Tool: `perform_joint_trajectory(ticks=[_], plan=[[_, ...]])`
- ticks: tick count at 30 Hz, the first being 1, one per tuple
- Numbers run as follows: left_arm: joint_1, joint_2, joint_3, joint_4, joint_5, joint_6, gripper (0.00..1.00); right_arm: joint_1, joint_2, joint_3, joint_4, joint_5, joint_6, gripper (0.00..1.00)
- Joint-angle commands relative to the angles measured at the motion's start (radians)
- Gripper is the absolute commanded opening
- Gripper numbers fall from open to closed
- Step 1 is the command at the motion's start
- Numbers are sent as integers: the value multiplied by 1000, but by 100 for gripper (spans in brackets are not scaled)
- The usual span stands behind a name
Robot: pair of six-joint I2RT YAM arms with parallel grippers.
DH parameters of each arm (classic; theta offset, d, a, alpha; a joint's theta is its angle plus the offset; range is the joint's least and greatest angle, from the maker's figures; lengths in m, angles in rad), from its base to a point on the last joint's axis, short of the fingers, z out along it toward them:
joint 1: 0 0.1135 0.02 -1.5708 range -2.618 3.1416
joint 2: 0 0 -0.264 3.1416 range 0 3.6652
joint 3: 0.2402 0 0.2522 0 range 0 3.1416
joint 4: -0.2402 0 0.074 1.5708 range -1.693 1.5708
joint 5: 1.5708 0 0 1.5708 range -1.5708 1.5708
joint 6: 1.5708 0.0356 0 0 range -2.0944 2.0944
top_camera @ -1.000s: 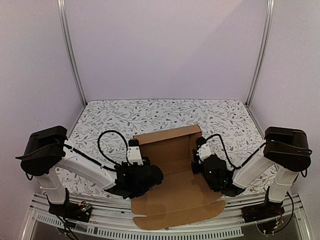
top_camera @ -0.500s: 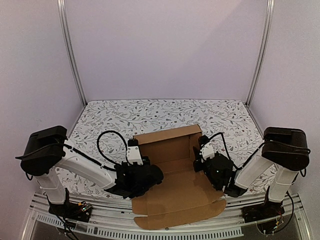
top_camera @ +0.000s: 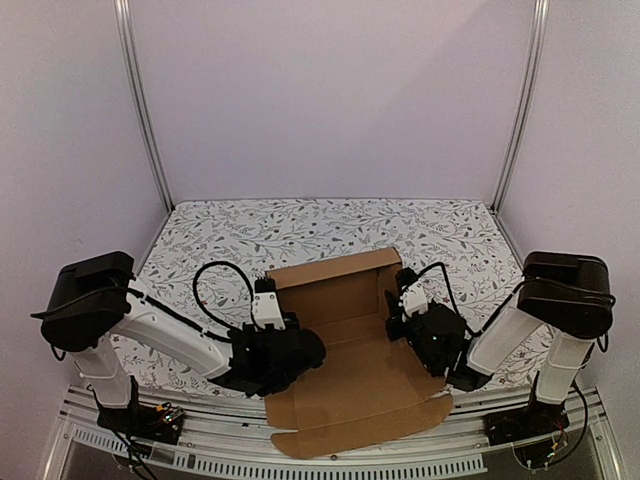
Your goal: Fold the paper box
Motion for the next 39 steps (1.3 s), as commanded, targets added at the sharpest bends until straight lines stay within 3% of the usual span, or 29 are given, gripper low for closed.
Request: perform_joint_trajectory(ticks=[1, 20, 23, 29, 35, 39], plan=[[-1, 1, -34, 5, 126, 36, 0, 0, 41, 45, 41, -84, 0, 21], [-6, -7, -45, 13, 147, 38, 0, -48, 86, 52, 92, -114, -9, 31], [-6, -8, -48, 16, 150, 36, 0, -51, 94, 55, 94, -119, -7, 26], [-6, -11, -49, 16, 149, 39, 0, -54, 98, 53, 91, -141, -5, 0], [-6, -8, -16, -29, 164, 37, 0, -54, 92, 66, 54, -162, 25, 0], [-7, -19, -2, -60, 170, 28, 10, -45, 70, 86, 2, -136, 27, 0]])
